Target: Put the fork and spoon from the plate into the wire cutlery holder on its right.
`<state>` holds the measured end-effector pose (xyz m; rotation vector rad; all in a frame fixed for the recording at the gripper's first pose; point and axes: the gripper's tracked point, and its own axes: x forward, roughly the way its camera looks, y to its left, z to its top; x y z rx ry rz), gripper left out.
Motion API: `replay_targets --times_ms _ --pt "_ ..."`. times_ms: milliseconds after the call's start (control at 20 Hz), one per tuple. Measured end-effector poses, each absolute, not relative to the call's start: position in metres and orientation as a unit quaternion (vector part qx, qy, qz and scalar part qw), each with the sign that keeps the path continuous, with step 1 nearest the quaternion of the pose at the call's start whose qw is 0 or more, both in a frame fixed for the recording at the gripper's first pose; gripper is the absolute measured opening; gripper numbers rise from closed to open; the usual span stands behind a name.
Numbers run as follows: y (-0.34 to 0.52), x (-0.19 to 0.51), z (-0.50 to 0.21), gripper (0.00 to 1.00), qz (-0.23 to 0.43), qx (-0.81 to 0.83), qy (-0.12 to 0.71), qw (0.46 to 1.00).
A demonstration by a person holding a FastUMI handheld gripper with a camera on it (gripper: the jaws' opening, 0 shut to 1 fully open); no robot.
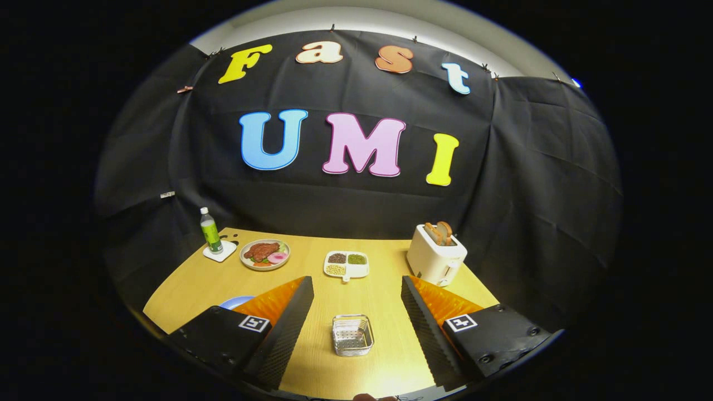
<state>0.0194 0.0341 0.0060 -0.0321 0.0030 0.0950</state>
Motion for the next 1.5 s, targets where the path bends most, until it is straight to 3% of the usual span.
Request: replay_targets --times_ms 750,1100,1500 --pt "0.131 0.059 -0.015 0.98 0.155 -0.023 0.044 0.987" --pt "0.206 0.062 -0.112 0.99 0.244 -0.070 0.184 0.950" --pt "0.240 0.071 -0.216 0.97 0.254 -0.114 0.313 0.908"
